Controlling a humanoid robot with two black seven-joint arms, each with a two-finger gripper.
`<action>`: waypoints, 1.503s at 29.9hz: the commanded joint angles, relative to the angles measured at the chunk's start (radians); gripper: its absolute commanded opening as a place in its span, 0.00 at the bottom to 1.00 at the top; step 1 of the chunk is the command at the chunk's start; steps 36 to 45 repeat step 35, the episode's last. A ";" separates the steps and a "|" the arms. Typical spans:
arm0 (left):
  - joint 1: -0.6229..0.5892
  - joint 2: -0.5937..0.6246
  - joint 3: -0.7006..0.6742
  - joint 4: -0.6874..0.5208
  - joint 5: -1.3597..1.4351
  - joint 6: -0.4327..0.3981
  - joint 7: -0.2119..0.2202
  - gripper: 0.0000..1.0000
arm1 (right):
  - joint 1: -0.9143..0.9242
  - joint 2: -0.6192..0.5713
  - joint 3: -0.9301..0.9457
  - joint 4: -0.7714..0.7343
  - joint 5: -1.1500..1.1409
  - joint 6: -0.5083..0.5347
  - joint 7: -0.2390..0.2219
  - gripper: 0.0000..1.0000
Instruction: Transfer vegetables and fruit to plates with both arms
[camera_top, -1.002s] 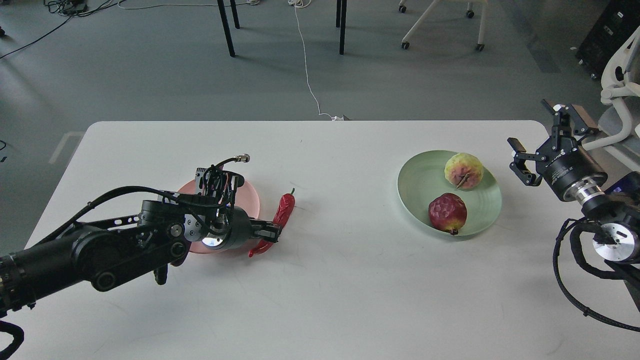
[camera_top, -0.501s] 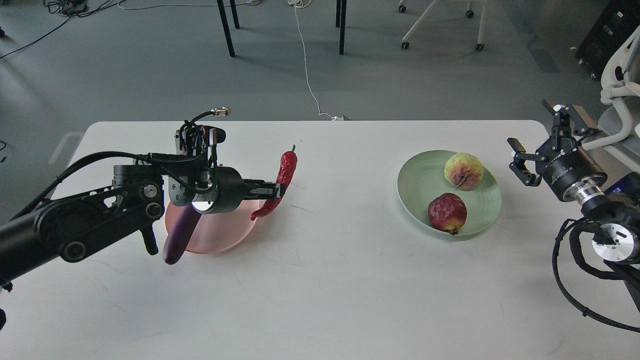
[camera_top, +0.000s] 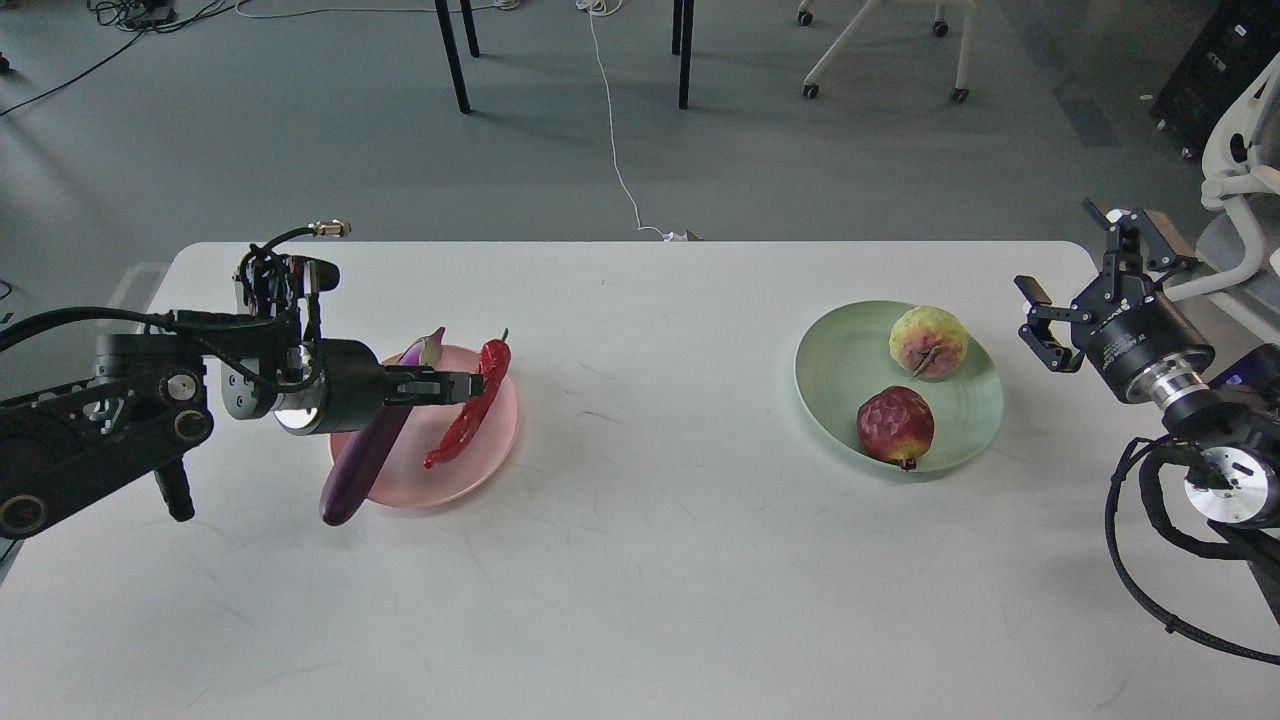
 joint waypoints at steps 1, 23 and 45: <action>0.000 0.011 -0.026 -0.011 -0.023 0.000 -0.007 0.97 | 0.000 -0.001 -0.002 -0.002 0.000 0.000 0.000 0.98; 0.329 -0.264 -0.450 0.004 -0.756 0.477 -0.299 0.98 | 0.184 0.058 0.034 -0.008 -0.015 -0.080 0.000 0.98; 0.524 -0.428 -0.711 0.165 -0.730 0.312 -0.280 0.98 | 0.123 0.075 0.021 0.004 -0.017 0.097 0.000 0.98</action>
